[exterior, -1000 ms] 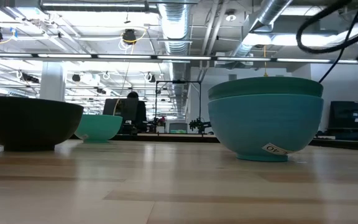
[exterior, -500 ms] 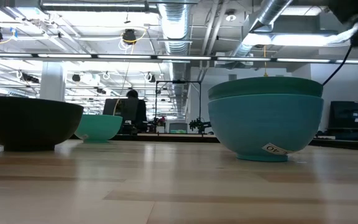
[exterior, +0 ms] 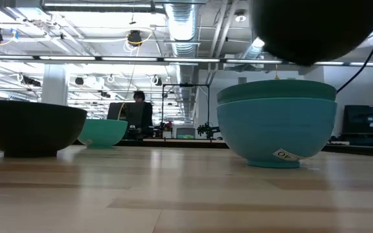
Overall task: Nest bowls inside each other
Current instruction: Stack the bottom black bowl on top of the green bowl
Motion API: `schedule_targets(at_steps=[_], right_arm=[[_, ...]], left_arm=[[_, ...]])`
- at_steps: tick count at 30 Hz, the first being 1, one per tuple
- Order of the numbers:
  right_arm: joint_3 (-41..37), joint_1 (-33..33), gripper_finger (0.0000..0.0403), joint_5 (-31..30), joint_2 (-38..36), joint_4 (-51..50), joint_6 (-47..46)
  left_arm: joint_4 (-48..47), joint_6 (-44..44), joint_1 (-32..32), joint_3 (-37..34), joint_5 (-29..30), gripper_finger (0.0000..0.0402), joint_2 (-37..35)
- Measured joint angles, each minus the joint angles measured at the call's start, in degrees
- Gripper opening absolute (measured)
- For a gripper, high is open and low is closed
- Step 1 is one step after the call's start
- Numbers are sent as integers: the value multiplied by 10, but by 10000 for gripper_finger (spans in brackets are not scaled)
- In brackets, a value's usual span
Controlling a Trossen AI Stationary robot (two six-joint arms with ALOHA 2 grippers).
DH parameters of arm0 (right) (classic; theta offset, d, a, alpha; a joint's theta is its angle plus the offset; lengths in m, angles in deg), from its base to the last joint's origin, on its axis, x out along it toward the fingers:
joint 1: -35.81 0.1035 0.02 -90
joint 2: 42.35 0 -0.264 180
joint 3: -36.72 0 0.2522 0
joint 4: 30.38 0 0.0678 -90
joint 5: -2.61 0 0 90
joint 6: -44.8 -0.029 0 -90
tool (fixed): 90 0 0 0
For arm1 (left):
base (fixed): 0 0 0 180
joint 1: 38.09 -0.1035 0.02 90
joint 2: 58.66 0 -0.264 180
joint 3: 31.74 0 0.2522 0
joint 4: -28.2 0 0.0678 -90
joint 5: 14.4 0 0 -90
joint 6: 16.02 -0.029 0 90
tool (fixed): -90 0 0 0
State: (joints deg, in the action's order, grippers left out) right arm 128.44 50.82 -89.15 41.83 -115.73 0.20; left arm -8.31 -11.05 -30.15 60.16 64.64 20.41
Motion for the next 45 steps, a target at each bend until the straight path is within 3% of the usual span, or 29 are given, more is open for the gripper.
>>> schedule_targets(at_steps=[7, 13, 22, 28, 32, 45], right_arm=[[15, -77, 9, 30, 58, -17, 64], [22, -91, 9, 78, 104, -17, 106], [22, -92, 9, 101, 148, 2, 121], [23, -92, 10, 114, 167, 26, 121], [22, -92, 48, 140, 184, 30, 121], [23, -95, 181, 142, 194, 52, 136]], left_arm=[[-45, -34, 2, 36, 58, 96, -29], [-55, -58, 3, 36, 102, 96, -56], [-137, -97, 5, 35, 104, 96, -73], [-132, -117, 7, 35, 100, 88, -75], [-135, -120, 7, 35, 100, 73, -77], [-135, -115, 7, 35, 71, 49, -77]])
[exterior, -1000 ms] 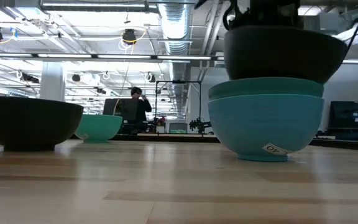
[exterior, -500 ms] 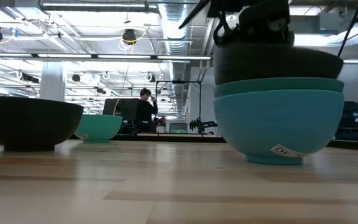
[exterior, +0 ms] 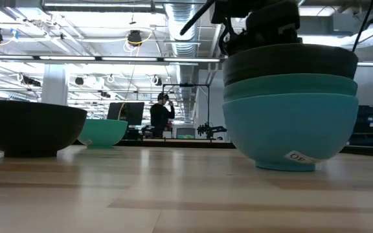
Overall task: Nest bowls inside each other
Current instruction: Stack the bottom black bowl on top of the green bowl
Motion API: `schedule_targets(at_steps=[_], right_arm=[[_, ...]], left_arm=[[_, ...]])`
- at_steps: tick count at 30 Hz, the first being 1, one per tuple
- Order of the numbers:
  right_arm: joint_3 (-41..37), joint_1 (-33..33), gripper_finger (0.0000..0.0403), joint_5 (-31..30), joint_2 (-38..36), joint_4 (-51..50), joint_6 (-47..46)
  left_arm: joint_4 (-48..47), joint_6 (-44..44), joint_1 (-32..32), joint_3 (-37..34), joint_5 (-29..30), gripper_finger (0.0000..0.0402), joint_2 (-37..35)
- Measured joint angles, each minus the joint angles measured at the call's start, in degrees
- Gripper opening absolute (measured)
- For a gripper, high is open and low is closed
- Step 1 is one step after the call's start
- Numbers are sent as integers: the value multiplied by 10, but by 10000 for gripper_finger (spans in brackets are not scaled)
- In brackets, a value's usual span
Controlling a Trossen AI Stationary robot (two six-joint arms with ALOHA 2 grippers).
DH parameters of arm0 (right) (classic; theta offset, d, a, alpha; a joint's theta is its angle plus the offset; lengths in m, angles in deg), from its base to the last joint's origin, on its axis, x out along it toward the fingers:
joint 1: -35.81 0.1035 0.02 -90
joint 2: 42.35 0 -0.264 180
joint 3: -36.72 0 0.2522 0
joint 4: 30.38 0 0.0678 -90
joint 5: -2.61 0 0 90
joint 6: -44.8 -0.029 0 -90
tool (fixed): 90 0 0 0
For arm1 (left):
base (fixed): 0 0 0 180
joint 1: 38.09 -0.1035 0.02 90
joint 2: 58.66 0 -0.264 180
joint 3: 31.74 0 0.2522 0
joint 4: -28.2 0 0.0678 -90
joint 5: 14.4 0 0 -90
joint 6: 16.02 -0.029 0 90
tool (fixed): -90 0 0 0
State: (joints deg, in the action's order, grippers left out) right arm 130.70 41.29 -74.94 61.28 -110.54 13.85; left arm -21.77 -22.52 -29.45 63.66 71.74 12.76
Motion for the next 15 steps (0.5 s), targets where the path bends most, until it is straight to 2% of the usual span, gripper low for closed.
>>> schedule_targets(at_steps=[5, 13, 15], right_arm=[[26, 1, 208, 58, 1, 2, -1], [85, -8, 216, 49, 1, -11, 33], [92, -10, 216, 14, 1, -11, 51]], left_arm=[[-3, 9, 0, 0, 5, 53, 0], [-3, 20, 0, 0, 21, 53, 0], [-3, 21, 0, 0, 23, 54, 0]])
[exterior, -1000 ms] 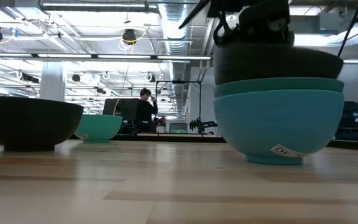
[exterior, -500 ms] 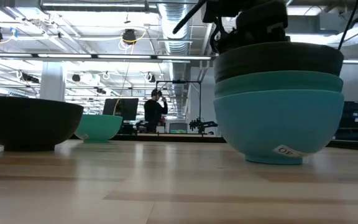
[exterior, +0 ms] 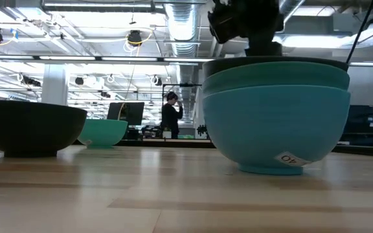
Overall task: Nest bowls inside each other
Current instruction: Stack the bottom black bowl on top of the green bowl
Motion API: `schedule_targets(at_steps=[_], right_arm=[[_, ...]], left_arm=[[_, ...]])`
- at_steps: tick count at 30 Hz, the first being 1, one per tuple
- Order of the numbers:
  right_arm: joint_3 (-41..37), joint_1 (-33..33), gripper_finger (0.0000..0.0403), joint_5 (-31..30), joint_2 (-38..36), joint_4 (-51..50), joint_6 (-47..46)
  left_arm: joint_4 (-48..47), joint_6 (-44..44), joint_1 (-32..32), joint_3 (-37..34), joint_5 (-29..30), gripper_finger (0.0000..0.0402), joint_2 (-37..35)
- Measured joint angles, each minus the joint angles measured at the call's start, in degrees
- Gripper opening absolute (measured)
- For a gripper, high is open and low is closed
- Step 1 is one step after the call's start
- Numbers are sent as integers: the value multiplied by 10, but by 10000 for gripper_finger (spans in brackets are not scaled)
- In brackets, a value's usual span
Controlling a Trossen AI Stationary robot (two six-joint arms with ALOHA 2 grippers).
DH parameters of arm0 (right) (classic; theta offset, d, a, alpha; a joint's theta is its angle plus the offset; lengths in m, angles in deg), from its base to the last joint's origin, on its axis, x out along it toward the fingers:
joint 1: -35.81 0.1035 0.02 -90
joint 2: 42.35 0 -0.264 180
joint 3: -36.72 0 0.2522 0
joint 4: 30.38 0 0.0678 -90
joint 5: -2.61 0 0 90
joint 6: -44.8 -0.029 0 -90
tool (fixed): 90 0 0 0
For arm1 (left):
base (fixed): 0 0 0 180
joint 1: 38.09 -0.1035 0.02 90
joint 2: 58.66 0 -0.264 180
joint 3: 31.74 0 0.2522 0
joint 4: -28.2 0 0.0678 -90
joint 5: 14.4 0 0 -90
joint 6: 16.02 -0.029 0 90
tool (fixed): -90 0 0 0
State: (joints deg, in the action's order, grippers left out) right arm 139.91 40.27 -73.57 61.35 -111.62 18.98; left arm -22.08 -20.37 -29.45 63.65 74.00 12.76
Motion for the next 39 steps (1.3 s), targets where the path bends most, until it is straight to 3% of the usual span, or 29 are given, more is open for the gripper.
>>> schedule_targets(at_steps=[2, 8, 39], right_arm=[[8, -2, 216, -33, 0, -5, 8], [37, -10, 216, -49, 0, -23, 19], [61, 40, 216, -67, 4, 2, 93]], left_arm=[[0, 6, 0, 0, 5, 54, 0], [-6, 21, 0, 0, 6, 54, 0], [-27, 35, 0, 0, 10, 54, 0]])
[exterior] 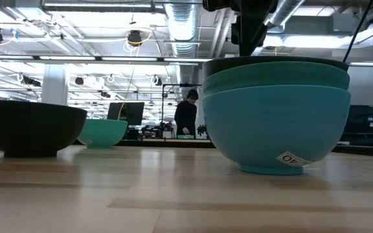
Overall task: Nest bowls inside each other
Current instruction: Stack the bottom black bowl on top of the green bowl
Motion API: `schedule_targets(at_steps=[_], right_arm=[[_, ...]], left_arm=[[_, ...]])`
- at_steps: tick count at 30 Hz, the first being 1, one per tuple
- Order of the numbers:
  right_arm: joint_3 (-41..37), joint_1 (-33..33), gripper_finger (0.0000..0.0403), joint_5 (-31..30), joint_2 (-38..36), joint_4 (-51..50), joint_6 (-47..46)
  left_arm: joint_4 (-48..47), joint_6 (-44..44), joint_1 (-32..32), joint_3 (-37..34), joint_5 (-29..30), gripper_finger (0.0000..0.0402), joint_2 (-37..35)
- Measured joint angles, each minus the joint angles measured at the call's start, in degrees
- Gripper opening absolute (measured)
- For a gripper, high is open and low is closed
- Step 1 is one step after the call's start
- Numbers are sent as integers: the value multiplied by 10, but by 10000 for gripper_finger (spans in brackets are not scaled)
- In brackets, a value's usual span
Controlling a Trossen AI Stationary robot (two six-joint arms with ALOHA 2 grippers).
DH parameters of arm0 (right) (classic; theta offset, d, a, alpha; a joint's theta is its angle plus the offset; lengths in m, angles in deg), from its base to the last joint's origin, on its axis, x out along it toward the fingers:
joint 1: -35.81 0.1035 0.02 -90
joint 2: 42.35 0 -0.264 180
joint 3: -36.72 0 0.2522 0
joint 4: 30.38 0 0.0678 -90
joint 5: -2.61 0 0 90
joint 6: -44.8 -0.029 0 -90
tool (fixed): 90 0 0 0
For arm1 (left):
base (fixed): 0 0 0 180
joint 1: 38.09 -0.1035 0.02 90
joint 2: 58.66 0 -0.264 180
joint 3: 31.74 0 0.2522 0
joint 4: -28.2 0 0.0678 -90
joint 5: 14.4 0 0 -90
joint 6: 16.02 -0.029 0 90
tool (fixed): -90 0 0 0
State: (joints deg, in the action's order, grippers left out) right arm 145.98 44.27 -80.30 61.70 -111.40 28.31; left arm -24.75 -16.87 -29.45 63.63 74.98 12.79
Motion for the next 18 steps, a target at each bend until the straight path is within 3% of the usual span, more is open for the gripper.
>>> schedule_targets(at_steps=[4, 18], right_arm=[[-1, -6, 216, -27, 3, 1, 1], [-2, -25, 216, -23, 41, -42, 5]], left_arm=[[0, 0, 0, 0, 0, 54, 0], [0, 1, 0, 0, 0, 54, 0]])
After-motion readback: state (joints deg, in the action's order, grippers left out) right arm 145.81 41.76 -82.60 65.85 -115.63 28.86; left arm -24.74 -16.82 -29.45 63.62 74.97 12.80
